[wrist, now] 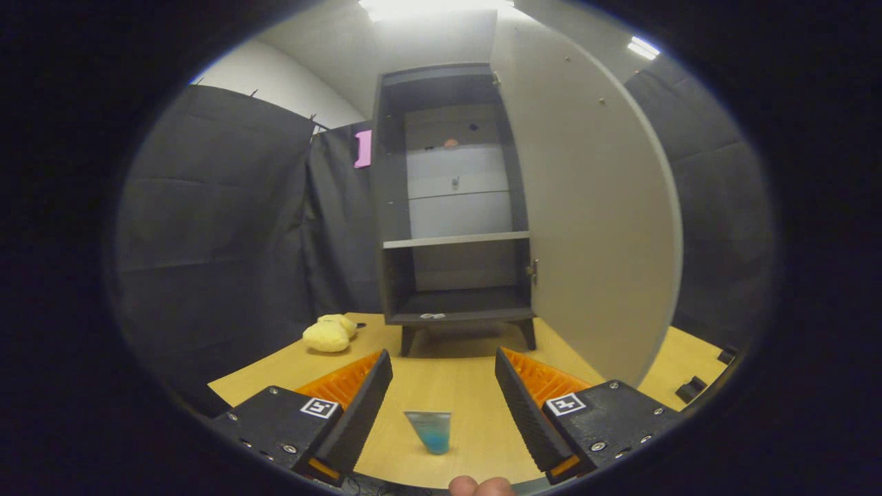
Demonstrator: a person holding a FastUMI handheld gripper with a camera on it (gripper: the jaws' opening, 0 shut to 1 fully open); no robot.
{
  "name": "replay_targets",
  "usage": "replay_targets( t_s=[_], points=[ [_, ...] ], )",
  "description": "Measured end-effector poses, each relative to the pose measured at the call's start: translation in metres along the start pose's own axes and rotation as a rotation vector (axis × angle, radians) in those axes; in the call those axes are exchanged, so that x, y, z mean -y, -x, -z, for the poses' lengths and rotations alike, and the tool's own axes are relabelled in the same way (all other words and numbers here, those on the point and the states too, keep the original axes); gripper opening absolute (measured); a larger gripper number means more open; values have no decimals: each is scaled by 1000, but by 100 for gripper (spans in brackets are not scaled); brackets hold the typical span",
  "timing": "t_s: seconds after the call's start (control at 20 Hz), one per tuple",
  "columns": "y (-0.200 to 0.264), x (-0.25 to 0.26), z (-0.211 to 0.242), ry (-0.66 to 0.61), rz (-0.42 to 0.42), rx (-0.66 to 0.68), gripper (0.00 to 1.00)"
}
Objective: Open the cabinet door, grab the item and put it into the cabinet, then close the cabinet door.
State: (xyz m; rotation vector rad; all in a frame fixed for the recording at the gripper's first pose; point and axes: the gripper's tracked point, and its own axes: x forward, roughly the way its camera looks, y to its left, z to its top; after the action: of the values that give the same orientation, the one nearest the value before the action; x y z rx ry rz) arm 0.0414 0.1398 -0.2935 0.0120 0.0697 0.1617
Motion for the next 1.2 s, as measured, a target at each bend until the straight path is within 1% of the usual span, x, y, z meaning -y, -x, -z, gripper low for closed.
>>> replay_targets(
  t_s=[0.1, 0.25, 0.45, 0.6, 0.7, 0.75, 0.9, 0.95, 1.0, 1.05, 1.1, 1.15, 1.2],
  points=[
    [-11, -4, 20, 31, 7, -22, 93],
    [-27, -5, 49, 43, 37, -51, 93],
    [-35, -2, 83, 57, 61, -81, 93],
    [-42, 3, 102, 30, 98, -109, 93],
    [-48, -1, 126, 6, 92, -159, 93],
    [-50, -8, 144, -4, 66, -203, 93],
    [-49, -2, 172, 6, 85, -273, 92],
    [-50, 0, 175, 4, 93, -277, 86],
    [-50, 1, 172, -1, 88, -265, 82],
    [-51, 3, 168, -2, 85, -248, 72],
    [-50, 8, 162, 11, 86, -232, 66],
    [-56, 10, 166, 25, 79, -233, 53],
    [-51, 10, 166, 32, 72, -244, 48]
  ],
)
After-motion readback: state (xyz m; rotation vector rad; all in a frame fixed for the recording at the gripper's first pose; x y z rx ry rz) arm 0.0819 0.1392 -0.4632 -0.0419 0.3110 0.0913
